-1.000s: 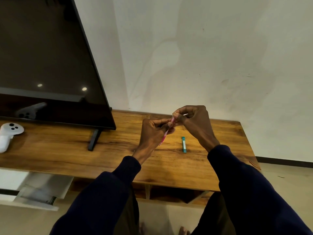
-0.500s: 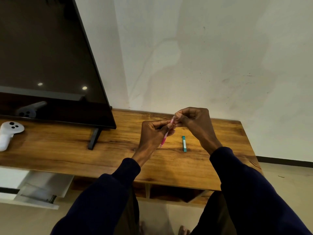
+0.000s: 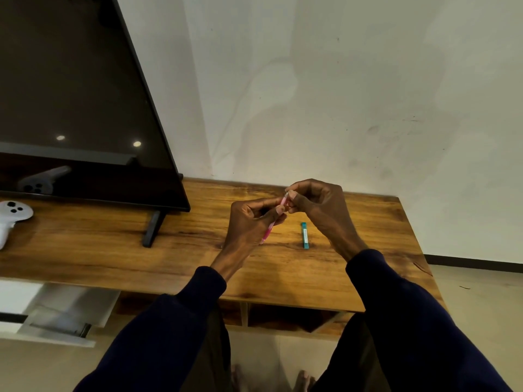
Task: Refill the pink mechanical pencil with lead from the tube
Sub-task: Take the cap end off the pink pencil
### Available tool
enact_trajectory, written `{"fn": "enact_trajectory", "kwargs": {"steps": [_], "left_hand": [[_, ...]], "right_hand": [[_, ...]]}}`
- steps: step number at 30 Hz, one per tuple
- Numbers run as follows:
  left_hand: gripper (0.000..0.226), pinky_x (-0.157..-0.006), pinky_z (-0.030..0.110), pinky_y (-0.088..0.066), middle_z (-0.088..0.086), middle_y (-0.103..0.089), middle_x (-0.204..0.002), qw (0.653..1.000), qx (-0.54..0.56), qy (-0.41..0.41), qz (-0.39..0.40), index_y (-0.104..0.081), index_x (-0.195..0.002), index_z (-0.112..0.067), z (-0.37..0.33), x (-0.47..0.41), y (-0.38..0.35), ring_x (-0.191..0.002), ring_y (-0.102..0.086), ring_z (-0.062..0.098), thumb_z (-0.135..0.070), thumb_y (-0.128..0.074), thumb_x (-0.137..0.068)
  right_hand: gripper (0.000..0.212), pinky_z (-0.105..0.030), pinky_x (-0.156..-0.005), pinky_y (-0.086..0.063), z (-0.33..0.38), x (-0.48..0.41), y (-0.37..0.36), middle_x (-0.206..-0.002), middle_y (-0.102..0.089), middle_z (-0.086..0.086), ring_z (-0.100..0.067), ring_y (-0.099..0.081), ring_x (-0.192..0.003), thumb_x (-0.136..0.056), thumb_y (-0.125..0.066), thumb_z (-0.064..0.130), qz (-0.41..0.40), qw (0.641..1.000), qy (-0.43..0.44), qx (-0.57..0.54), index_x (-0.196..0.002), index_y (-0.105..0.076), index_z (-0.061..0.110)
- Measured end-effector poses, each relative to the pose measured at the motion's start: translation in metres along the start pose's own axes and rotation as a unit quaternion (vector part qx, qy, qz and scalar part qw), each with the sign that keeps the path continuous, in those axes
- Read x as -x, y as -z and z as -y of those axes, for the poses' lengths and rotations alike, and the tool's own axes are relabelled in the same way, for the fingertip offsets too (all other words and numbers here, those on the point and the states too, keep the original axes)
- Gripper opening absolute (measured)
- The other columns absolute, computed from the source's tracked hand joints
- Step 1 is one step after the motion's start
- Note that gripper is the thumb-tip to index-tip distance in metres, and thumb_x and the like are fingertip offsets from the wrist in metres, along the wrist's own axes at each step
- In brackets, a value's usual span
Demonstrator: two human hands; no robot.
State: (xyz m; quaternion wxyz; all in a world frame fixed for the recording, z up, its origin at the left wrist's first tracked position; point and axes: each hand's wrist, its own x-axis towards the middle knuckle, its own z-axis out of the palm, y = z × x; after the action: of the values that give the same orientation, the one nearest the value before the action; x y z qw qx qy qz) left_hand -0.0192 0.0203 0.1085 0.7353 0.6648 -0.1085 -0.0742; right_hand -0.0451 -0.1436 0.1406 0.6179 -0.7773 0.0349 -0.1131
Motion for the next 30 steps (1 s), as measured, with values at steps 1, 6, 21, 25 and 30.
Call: {"fn": "enact_trajectory", "kwargs": {"steps": [1, 6, 21, 25, 30], "left_hand": [[0.026, -0.075, 0.026, -0.064, -0.003, -0.079, -0.096, 1.0, 0.001, -0.001, 0.001, -0.075, -0.113, -0.013, -0.0009, 0.0005, 0.0003, -0.086, -0.079, 0.016, -0.002, -0.075, -0.089], [0.027, -0.076, 0.027, -0.064, 0.005, -0.08, -0.102, 1.0, -0.005, -0.001, -0.012, -0.075, -0.117, -0.001, -0.0012, -0.0013, 0.0019, -0.091, -0.079, 0.021, -0.003, -0.076, -0.09], [0.024, -0.077, 0.031, -0.066, -0.004, -0.081, -0.095, 1.0, -0.017, -0.005, -0.005, -0.079, -0.103, -0.023, -0.0034, -0.0017, 0.0065, -0.093, -0.079, 0.024, -0.005, -0.078, -0.088], [0.025, -0.077, 0.031, -0.066, -0.007, -0.081, -0.093, 1.0, -0.029, -0.007, -0.004, -0.079, -0.098, -0.029, -0.0029, -0.0019, 0.006, -0.092, -0.079, 0.022, -0.006, -0.078, -0.088], [0.023, -0.079, 0.033, -0.065, 0.001, -0.081, -0.097, 0.999, -0.032, 0.004, -0.002, -0.079, -0.104, -0.023, 0.0002, -0.0038, 0.0069, -0.093, -0.079, 0.022, -0.005, -0.077, -0.088]], "right_hand": [[0.008, -0.02, -0.066, -0.059, 0.0006, -0.0011, 0.0007, -0.087, -0.078, -0.005, -0.009, -0.075, -0.076, -0.096, -0.069, 0.006, 0.005, 1.0, 0.006, 0.012, -0.1, -0.075, 0.005], [0.008, -0.021, -0.066, -0.059, 0.0023, -0.0047, 0.0033, -0.087, -0.077, 0.002, -0.01, -0.074, -0.076, -0.095, -0.07, 0.007, 0.023, 0.996, 0.031, 0.079, -0.096, -0.074, 0.014], [0.005, -0.02, -0.062, -0.057, 0.0011, -0.0081, 0.0019, -0.085, -0.077, 0.0, -0.01, -0.071, -0.067, -0.093, -0.075, 0.015, 0.028, 0.989, 0.047, 0.135, -0.095, -0.078, 0.012], [0.007, -0.025, -0.065, -0.061, -0.0007, -0.0092, 0.0027, -0.085, -0.078, 0.0, -0.018, -0.073, -0.07, -0.093, -0.075, 0.017, 0.031, 0.99, 0.041, 0.135, -0.096, -0.079, 0.013], [0.008, -0.022, -0.067, -0.06, -0.0006, -0.0094, 0.0025, -0.085, -0.078, 0.0, -0.014, -0.073, -0.067, -0.094, -0.074, 0.017, 0.038, 0.986, 0.041, 0.156, -0.095, -0.078, 0.011]]}}
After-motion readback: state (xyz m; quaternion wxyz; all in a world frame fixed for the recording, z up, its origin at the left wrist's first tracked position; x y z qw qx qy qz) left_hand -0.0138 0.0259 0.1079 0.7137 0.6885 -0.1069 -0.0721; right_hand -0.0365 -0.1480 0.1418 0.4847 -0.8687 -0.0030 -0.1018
